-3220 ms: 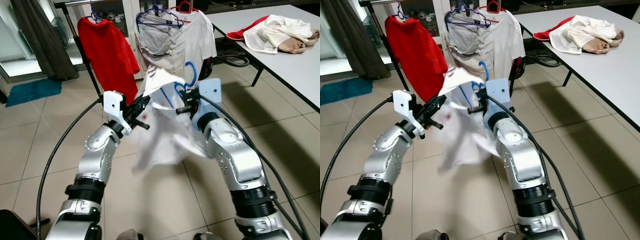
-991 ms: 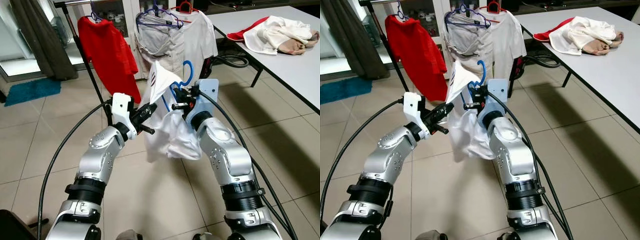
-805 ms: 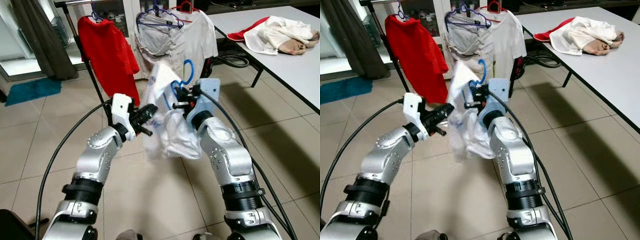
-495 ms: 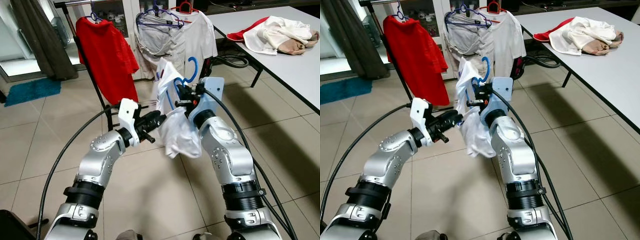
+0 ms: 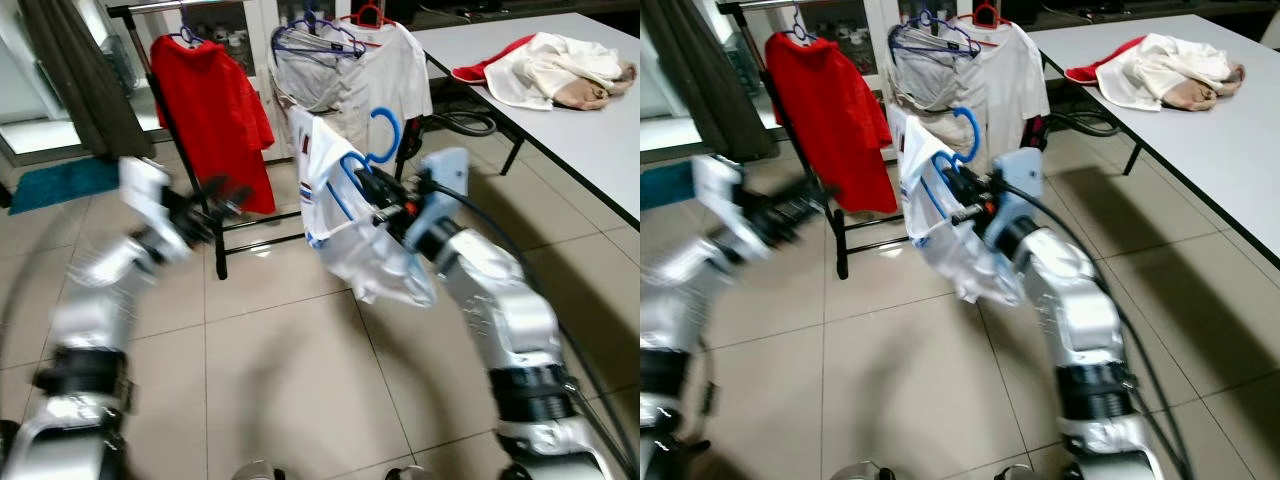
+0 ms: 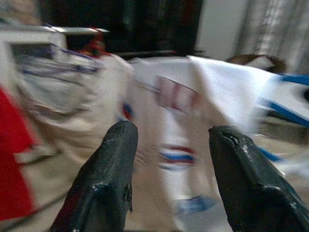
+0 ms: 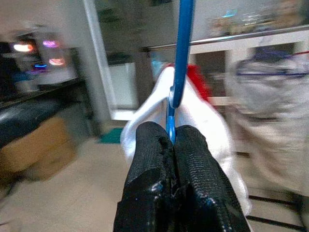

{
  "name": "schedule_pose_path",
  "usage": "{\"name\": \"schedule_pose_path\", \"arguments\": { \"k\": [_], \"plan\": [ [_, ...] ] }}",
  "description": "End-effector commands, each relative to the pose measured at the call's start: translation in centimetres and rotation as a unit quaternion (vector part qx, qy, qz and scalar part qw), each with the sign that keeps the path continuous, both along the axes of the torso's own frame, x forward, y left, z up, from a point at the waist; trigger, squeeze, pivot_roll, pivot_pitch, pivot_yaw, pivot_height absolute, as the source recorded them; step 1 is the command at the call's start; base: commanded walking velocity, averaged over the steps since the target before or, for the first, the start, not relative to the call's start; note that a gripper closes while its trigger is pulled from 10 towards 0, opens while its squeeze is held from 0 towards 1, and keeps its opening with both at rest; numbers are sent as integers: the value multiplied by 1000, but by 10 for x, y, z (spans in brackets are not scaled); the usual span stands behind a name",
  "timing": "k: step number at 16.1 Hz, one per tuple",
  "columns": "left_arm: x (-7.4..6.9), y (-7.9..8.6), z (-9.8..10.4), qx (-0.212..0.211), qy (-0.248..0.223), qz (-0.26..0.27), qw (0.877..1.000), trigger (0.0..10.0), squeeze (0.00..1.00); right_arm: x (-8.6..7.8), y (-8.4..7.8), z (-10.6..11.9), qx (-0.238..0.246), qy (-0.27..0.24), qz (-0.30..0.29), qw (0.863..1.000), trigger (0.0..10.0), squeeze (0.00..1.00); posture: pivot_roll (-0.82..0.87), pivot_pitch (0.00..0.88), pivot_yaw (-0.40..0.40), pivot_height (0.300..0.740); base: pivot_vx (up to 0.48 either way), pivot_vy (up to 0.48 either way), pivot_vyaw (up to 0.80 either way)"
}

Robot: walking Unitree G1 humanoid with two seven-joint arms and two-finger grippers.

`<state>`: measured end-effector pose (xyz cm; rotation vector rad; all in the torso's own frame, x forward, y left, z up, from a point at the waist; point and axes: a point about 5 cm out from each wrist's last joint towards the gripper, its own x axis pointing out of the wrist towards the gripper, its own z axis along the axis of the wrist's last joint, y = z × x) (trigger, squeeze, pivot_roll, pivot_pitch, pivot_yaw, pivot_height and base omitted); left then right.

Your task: Hang hanger

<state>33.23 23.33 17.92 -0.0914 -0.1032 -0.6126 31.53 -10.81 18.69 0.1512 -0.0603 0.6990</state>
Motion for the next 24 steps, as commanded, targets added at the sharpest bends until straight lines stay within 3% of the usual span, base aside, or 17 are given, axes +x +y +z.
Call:
{"name": "schedule_pose_path", "arguments": {
  "k": [1, 2, 3, 4, 7, 11, 12, 13, 18, 24],
  "plan": [
    [3, 12, 5, 13, -5, 19, 1000, 10000, 1000, -8, 1, 16, 21, -29, 58, 998, 10000, 0, -34, 0, 88, 740, 0, 0, 0],
    [4, 19, 7, 21, -5, 23, 999, 10000, 1000, -13, -1, 19, 22, -34, 91, 995, 10000, 0, -37, 0, 88, 740, 0, 0, 0],
    [4, 21, 9, 26, -5, 23, 999, 10000, 894, -16, -2, 20, 21, -37, 109, 993, 10000, 0, -38, 0, 88, 740, 0, 0, 0],
    [6, 25, 11, 28, -1, 16, 999, 10000, 0, -22, -5, 23, 22, -39, 142, 989, 10000, 0, -40, 0, 89, 740, 0, 0, 0],
    [9, 25, -1, 35, 26, -1, 999, 10000, 0, -30, -5, 26, 29, -40, 183, 982, 10000, 0, -43, 0, 91, 740, 0, 0, 0],
    [14, 13, -5, 28, 18, -22, 999, 10000, 0, -41, 1, 27, 35, -35, 230, 972, 10000, 0, -44, 1, 88, 740, 0, 0, 0],
    [15, 12, -4, 26, 17, -22, 999, 8627, 0, -42, 1, 27, 36, -34, 235, 971, 10000, 0, -44, 1, 88, 740, 0, 0, 0],
    [16, 13, -1, 21, 7, -20, 1000, 0, 0, -44, 1, 27, 35, -32, 243, 969, 10000, 0, -43, 0, 88, 740, 0, 0, 0],
    [14, 23, 7, 0, -28, -17, 999, 0, 0, -47, 2, 26, 34, -27, 251, 967, 10000, 0, -40, 0, 86, 740, 0, 0, 0],
    [12, 17, 0, -6, -4, -77, 997, 0, 0, -50, 5, 28, 35, -28, 266, 963, 10000, 0, -55, 0, 99, 740, 0, 0, 0]
  ]
}}
